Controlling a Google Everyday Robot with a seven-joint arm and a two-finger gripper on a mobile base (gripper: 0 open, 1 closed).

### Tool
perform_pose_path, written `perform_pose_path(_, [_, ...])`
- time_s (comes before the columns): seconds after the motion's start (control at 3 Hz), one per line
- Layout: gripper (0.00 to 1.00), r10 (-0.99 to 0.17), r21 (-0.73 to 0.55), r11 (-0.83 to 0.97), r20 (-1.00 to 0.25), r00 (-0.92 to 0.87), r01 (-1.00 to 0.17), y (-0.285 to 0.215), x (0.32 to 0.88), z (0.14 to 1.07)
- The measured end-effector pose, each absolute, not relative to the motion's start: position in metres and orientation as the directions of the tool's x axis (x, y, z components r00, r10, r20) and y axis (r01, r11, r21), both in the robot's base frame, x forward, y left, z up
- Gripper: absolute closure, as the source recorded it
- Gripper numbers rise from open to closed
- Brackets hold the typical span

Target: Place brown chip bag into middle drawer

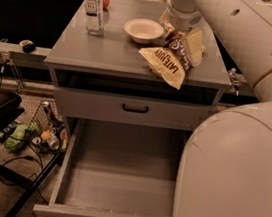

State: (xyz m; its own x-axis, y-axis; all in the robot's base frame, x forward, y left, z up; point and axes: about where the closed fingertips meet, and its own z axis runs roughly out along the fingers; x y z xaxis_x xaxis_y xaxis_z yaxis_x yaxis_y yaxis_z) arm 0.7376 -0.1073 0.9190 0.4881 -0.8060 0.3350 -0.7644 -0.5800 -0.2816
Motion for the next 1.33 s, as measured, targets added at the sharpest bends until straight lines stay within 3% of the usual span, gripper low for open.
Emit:
perform_pose_path(0.33, [0.27,-0.829,-0.333,-0.558,0.255,0.497,-0.76,-0.0935,0.7408,0.8889])
perform_pose_path(0.67, [0.5,-0.829,-0.339,-0.559,0.253,0.498,-0.757,-0.0922,0.7421,0.8882])
perform_pose_path(1.0, [0.81,-0.829,-0.338,-0.559,0.253,0.498,-0.757,-0.0922,0.7421,0.8881])
perform_pose_path(1.33, [1.0,-0.829,-0.338,-0.559,0.253,0.498,-0.757,-0.0922,0.7421,0.8881])
